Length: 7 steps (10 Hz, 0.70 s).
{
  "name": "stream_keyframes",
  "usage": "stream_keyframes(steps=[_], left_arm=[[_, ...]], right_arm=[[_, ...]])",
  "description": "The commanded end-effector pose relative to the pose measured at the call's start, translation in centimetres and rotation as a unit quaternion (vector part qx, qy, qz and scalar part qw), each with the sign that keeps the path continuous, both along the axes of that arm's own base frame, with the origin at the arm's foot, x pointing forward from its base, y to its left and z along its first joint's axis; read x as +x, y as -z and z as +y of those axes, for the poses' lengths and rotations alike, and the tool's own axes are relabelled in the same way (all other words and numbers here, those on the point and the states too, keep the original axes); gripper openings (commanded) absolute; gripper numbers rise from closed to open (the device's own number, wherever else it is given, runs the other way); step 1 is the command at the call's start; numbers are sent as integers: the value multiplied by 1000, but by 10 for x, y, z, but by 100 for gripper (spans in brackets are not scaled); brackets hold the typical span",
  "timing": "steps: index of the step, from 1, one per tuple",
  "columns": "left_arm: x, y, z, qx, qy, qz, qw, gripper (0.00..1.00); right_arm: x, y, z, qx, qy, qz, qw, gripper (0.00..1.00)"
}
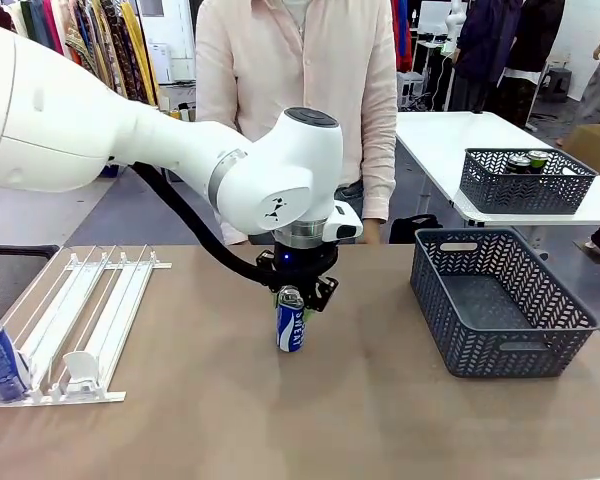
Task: Retrieve and store the cans from the dispenser.
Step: Pick up one can from the Automatic Can Dispenser and place it in the middle of the table.
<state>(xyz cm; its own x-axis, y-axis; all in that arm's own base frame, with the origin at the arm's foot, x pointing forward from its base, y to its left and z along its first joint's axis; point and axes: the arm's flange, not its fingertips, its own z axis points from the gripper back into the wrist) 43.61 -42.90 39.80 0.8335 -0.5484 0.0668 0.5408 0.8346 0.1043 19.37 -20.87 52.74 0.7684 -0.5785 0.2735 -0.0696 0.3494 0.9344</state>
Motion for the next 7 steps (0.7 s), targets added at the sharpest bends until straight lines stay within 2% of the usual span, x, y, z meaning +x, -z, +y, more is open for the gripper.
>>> stream_keyframes(steps=[1,2,5,7], left_arm=[[4,-1,5,-2,7,10,1000,40],[4,-3,6,-5,8,11,1000,100],[4,-12,11,-11,4,3,1000,100],[4,-28,21,-26,-1,-6,1000,100]], right_arm=[[3,-3,-1,4,-1,-20,1000,100],[3,-3,-1,4,-1,-20,1000,100],[3,-3,-1,4,-1,-20,1000,100],[3,-3,-1,4,-1,-20,1000,100]])
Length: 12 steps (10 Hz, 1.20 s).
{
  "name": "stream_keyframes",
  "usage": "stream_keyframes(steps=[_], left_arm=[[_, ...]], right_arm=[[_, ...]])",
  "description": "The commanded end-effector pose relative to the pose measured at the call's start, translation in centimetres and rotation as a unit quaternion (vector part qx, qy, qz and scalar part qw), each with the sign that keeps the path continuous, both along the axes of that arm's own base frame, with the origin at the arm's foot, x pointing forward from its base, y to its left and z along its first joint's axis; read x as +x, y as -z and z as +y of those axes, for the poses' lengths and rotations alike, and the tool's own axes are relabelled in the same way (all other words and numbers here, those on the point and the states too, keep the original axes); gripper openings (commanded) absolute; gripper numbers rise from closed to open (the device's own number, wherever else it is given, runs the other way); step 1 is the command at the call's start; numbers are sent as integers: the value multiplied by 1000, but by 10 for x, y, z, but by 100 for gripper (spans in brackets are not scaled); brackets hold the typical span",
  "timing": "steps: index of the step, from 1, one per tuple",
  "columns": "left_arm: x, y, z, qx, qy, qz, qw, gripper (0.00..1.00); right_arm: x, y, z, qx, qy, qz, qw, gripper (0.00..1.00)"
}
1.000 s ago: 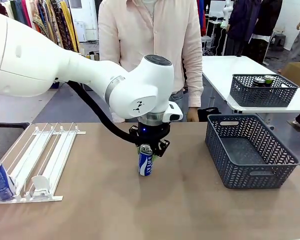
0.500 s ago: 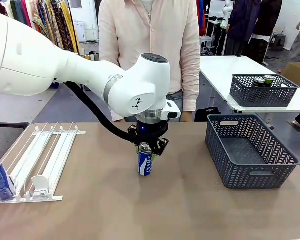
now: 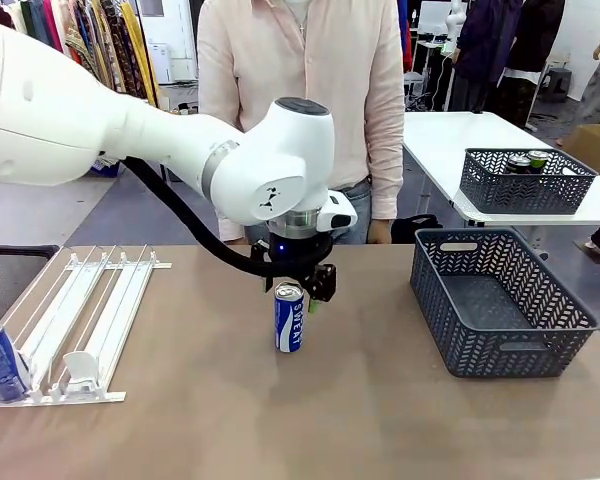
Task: Retrieve and store the cans from the dispenser.
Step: Pick up one can from the Automatic Can Dispenser and place it in the middle of the table.
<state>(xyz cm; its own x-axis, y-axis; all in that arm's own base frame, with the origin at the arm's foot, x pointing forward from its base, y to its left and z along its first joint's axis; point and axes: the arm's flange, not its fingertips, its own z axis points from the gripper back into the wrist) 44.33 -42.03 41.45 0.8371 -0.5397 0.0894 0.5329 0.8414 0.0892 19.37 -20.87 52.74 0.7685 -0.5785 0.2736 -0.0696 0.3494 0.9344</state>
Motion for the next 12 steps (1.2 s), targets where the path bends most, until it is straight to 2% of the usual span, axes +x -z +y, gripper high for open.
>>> stream_keyframes(steps=[1,2,3,5,6,7,8,9,10,11,12], left_arm=[[-8,-30,21,-27,-1,-3,1000,100],[-15,-52,32,-35,-7,0,999,100],[-27,-77,50,-56,-1,33,998,100],[-60,-128,114,-84,-18,25,996,100],[-71,-157,172,-136,-34,55,989,100],[-76,-179,234,-190,-102,70,974,100],[-85,-191,295,-259,-132,100,952,100],[-98,-194,354,-348,-193,112,910,100],[-114,-191,424,-461,-243,134,843,100],[-129,-182,484,-549,-269,134,780,100],[-145,-171,537,-606,-277,130,734,100]], right_arm=[[3,-3,-1,4,-1,-20,1000,100],[3,-3,-1,4,-1,-20,1000,100],[3,-3,-1,4,-1,-20,1000,100],[3,-3,-1,4,-1,-20,1000,100],[3,-3,-1,4,-1,-20,1000,100],[3,-3,-1,4,-1,-20,1000,100],[3,-3,-1,4,-1,-20,1000,100],[3,-3,-1,4,-1,-20,1000,100],[3,-3,-1,4,-1,-20,1000,100],[3,-3,-1,4,-1,-20,1000,100],[3,-3,-1,4,-1,-20,1000,100]])
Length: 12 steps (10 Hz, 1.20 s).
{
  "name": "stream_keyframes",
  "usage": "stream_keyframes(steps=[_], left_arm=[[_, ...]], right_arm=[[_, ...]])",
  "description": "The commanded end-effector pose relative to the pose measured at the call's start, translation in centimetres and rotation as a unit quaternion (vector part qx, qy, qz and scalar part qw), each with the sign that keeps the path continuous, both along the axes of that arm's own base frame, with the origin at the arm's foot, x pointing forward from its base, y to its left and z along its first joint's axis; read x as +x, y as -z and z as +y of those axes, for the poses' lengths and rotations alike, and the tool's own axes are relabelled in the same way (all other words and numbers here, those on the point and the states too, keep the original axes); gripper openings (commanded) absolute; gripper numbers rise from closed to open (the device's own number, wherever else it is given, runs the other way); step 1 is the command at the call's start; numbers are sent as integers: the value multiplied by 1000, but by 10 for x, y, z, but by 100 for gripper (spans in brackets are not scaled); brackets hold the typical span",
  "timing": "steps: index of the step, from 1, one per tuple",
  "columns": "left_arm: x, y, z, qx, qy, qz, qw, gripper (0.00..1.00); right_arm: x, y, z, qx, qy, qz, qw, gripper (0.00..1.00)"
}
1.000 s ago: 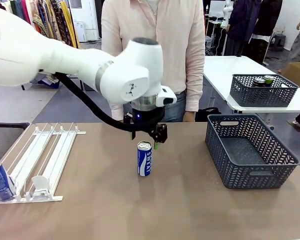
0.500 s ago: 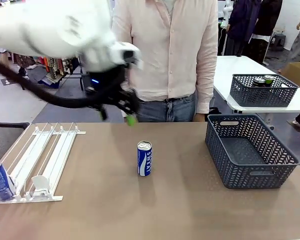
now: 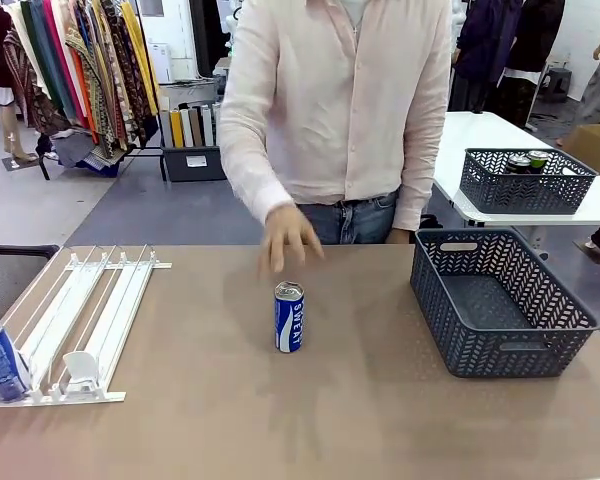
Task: Retrieve and store the cans from the dispenser.
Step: Pick up one can from the Automatic Can Dispenser and place it in the middle of the table.
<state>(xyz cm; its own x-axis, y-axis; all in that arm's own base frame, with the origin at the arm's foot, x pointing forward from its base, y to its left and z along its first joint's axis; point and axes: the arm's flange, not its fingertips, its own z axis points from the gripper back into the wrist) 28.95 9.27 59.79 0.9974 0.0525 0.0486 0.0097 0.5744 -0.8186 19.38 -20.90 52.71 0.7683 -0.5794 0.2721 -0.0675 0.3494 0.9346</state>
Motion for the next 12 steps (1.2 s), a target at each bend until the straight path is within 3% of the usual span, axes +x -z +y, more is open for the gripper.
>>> stream_keyframes(steps=[1,3,4,12], left_arm=[[-8,23,68,-187,-124,-26,974,100],[-28,47,116,-248,-212,-55,944,100],[-34,29,100,-132,-116,-1,984,100],[-34,29,100,-132,-116,-1,984,100]], right_arm=[[3,-4,-1,4,-1,-21,1000,100],[3,-4,-1,4,-1,-21,1000,100],[3,-4,-1,4,-1,-21,1000,100],[3,-4,-1,4,-1,-21,1000,100]])
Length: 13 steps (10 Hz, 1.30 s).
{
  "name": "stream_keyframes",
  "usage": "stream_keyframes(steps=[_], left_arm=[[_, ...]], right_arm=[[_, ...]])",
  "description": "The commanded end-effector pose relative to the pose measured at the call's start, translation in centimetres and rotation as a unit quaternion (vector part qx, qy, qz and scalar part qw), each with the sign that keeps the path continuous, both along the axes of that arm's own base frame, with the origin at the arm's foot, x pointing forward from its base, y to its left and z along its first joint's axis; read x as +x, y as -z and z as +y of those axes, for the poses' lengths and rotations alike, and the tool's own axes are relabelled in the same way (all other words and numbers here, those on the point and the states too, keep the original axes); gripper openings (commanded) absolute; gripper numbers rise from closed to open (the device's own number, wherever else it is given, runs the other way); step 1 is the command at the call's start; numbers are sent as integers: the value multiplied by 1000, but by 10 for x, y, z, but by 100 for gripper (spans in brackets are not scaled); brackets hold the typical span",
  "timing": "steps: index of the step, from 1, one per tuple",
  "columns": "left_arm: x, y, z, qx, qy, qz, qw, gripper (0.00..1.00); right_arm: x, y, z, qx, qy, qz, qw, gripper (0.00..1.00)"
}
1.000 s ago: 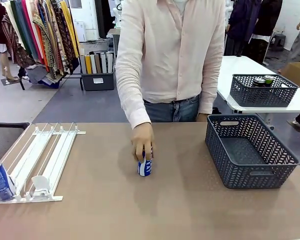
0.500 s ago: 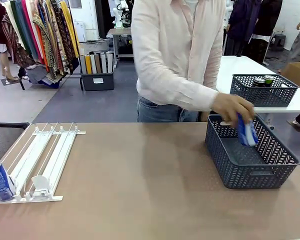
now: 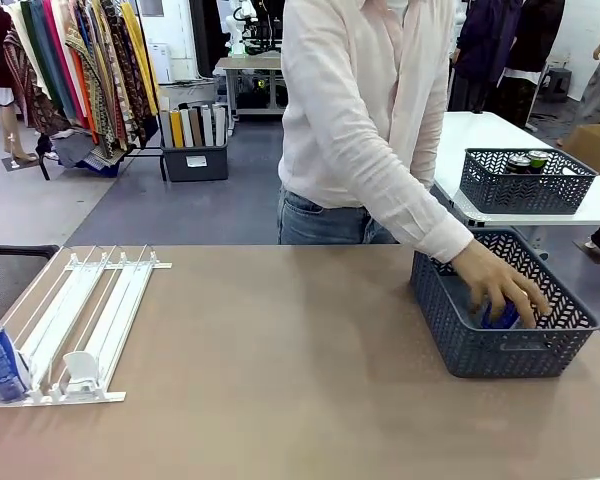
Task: Retrieve and store the cans from the dispenser.
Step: Pick up one can from the Automatic Can Dispenser and place it in the middle of the table.
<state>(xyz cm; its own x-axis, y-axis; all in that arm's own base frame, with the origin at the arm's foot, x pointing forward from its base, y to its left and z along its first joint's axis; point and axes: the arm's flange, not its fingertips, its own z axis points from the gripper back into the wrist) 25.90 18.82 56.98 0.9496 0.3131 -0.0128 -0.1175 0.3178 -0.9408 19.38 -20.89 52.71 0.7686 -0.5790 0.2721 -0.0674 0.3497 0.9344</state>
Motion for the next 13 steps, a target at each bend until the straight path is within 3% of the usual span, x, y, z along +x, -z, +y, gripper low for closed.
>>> stream_keyframes(steps=[1,6,7,9,10,12,13], left_arm=[[-4,1,4,4,12,-8,1000,100],[0,1,0,0,0,-1,1000,100],[22,4,-8,116,-14,65,991,100],[45,40,-56,300,73,143,940,100],[55,63,-74,371,97,143,912,100],[75,83,-96,483,89,47,870,100],[78,94,-110,534,118,36,837,100]], right_arm=[[2,-4,-1,5,-1,-21,1000,100],[2,-4,-1,5,-1,-21,1000,100],[2,-4,-1,5,-1,-21,1000,100],[2,-4,-1,5,-1,-21,1000,100],[2,-4,-1,5,-1,-21,1000,100],[2,-4,-1,5,-1,-21,1000,100],[2,-4,-1,5,-1,-21,1000,100]])
